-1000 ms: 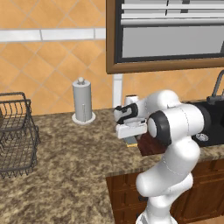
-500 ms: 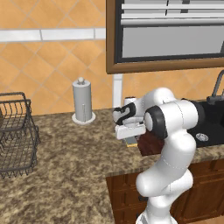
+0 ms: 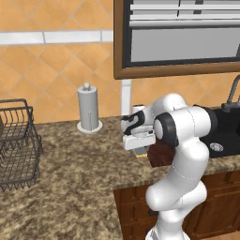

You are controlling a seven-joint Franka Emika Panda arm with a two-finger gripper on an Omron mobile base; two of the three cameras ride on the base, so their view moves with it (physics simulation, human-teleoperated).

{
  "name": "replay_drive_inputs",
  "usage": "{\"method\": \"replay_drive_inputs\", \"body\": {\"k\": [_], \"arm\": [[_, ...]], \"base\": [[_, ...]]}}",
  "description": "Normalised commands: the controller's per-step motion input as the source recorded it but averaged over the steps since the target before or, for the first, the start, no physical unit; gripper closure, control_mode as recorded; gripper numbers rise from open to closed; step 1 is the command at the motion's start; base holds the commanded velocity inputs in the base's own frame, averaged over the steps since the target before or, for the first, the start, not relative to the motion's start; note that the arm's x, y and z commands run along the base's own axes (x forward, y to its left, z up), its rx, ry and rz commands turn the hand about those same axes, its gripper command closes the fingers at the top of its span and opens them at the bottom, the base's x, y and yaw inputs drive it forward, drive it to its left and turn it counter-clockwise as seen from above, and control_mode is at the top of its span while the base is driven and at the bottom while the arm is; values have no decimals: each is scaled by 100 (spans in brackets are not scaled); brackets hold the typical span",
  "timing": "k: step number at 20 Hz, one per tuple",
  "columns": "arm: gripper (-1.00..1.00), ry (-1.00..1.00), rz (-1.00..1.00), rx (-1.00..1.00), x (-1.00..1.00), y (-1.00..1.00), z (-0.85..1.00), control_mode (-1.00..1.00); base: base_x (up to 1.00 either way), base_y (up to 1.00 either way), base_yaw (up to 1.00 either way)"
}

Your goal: Pick up the sponge from the counter and clean the cutting board by briefly scrubbing or pressing down on the cutting board. Once finished, release the sponge.

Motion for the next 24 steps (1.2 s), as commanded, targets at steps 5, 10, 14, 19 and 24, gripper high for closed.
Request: {"method": "replay_drive_inputs", "body": {"k": [5, 10, 14, 19, 24], "arm": [[-100, 0, 0, 0, 0, 16, -11, -100], [-100, 0, 0, 1, 0, 0, -11, -100], [-100, 0, 0, 1, 0, 0, -3, -100], [-100, 0, 0, 0, 0, 0, 1, -100], [-100, 0, 0, 0, 0, 2, 0, -100]], "base": [[0, 0, 0], [0, 0, 0], [0, 0, 0], [0, 0, 0], [0, 0, 0]]}}
